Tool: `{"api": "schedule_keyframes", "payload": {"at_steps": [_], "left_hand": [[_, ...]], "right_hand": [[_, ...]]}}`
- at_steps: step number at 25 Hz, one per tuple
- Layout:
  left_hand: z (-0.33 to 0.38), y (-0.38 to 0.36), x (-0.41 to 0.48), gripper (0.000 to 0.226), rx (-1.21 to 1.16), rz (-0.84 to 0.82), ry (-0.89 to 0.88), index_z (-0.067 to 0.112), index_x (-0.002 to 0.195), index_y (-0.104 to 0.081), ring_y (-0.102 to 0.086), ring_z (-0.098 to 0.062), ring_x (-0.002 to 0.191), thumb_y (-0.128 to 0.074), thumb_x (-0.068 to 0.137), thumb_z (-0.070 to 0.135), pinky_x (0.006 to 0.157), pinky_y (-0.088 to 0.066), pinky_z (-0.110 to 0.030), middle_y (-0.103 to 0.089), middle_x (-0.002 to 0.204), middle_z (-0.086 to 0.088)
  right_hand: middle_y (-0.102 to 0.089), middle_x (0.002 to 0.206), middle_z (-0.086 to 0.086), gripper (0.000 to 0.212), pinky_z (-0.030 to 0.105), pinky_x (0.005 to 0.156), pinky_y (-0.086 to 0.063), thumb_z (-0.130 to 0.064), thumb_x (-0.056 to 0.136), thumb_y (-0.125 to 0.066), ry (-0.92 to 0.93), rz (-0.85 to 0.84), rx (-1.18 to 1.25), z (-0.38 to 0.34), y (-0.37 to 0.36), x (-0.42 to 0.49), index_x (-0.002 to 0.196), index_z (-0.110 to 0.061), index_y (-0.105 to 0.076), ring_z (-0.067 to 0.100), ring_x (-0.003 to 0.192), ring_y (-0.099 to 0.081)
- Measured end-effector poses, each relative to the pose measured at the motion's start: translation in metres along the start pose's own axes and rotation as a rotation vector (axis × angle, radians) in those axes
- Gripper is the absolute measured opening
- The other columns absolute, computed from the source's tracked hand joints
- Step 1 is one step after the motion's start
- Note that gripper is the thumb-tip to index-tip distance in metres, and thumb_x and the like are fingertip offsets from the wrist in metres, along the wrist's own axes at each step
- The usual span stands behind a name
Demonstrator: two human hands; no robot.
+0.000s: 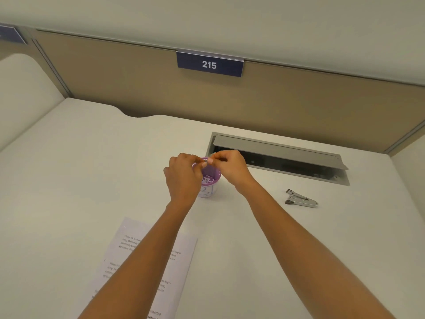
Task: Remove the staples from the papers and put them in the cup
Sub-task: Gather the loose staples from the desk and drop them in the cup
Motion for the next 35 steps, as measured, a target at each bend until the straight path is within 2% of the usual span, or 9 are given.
{"api": "schedule_keyframes", "payload": {"at_steps": [5, 10, 15, 19, 24, 29, 32, 35], "left_hand": [[-0.016, -0.016, 0.013, 0.023, 0.088, -0.054, -0.020, 0.016, 0.107, -0.072, -0.050, -0.023, 0.114, -0.059, 0.093, 0.029, 0.088, -0.040, -0.035, -0.061, 0.123, -0.005], [-0.018, -0.024, 0.017, 0.026, 0.111, -0.108, -0.068, 0.017, 0.107, -0.072, -0.048, -0.023, 0.119, -0.064, 0.089, 0.033, 0.091, -0.041, -0.034, -0.058, 0.128, -0.004], [-0.022, -0.022, 0.019, 0.026, 0.164, -0.095, -0.066, 0.020, 0.100, -0.073, -0.049, -0.022, 0.118, -0.073, 0.080, 0.036, 0.089, -0.043, -0.035, -0.058, 0.126, -0.004], [-0.024, -0.022, 0.020, 0.027, 0.188, -0.113, -0.076, 0.020, 0.102, -0.073, -0.047, -0.022, 0.119, -0.072, 0.081, 0.037, 0.092, -0.042, -0.036, -0.057, 0.127, -0.004], [-0.023, -0.024, 0.020, 0.027, 0.156, -0.139, -0.104, 0.019, 0.109, -0.073, -0.047, -0.023, 0.123, -0.067, 0.087, 0.034, 0.095, -0.041, -0.037, -0.056, 0.131, -0.005], [-0.023, -0.020, 0.019, 0.027, 0.190, -0.119, -0.102, 0.020, 0.104, -0.072, -0.049, -0.022, 0.119, -0.071, 0.083, 0.036, 0.092, -0.042, -0.036, -0.057, 0.127, -0.004], [-0.021, -0.017, 0.017, 0.025, 0.219, -0.098, -0.111, 0.021, 0.104, -0.070, -0.050, -0.022, 0.116, -0.069, 0.084, 0.036, 0.091, -0.041, -0.036, -0.059, 0.124, -0.004], [-0.015, -0.012, 0.014, 0.018, 0.208, -0.071, -0.151, 0.023, 0.103, -0.071, -0.057, -0.020, 0.103, -0.062, 0.089, 0.030, 0.086, -0.035, -0.031, -0.070, 0.108, -0.002]], "right_hand": [[-0.068, 0.110, 0.012, 0.024, 0.026, 0.074, -0.046, -0.025, 0.094, -0.060, 0.056, -0.065, -0.295, -0.004, -0.008, 0.015, 0.108, -0.009, -0.070, 0.018, 0.089, -0.057], [-0.068, 0.112, 0.010, 0.026, 0.028, 0.078, -0.050, -0.027, 0.091, -0.064, 0.059, -0.077, -0.426, -0.006, -0.013, 0.019, 0.109, -0.010, -0.070, 0.025, 0.098, -0.063], [-0.069, 0.107, 0.008, 0.023, 0.030, 0.078, -0.055, -0.027, 0.083, -0.073, 0.058, -0.048, -0.474, -0.009, -0.013, 0.020, 0.100, -0.011, -0.070, 0.016, 0.086, -0.058], [-0.069, 0.111, 0.010, 0.028, 0.032, 0.083, -0.055, -0.029, 0.086, -0.070, 0.047, -0.078, -0.501, -0.009, -0.013, 0.018, 0.107, -0.010, -0.070, 0.024, 0.097, -0.064], [-0.066, 0.119, 0.011, 0.033, 0.031, 0.084, -0.054, -0.028, 0.091, -0.063, 0.037, -0.136, -0.523, -0.008, -0.017, 0.014, 0.118, -0.009, -0.066, 0.029, 0.104, -0.063], [-0.069, 0.110, 0.008, 0.026, 0.034, 0.084, -0.056, -0.027, 0.084, -0.072, 0.046, -0.057, -0.556, -0.014, -0.011, 0.015, 0.106, -0.012, -0.070, 0.024, 0.096, -0.065], [-0.069, 0.107, 0.009, 0.025, 0.032, 0.081, -0.055, -0.028, 0.086, -0.070, 0.084, -0.035, -0.625, -0.019, -0.012, 0.011, 0.105, -0.011, -0.067, 0.024, 0.093, -0.066], [-0.068, 0.110, 0.011, 0.026, 0.030, 0.080, -0.054, -0.026, 0.090, -0.064, 0.112, -0.054, -0.696, -0.021, -0.017, 0.006, 0.110, -0.009, -0.066, 0.027, 0.095, -0.066]]}}
Point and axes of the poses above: each hand's wrist, its own x-axis towards the middle knuckle, its own y-axis out of the back of the hand, z = x × y, the point moved 8 cm from there along x, towards the middle knuckle
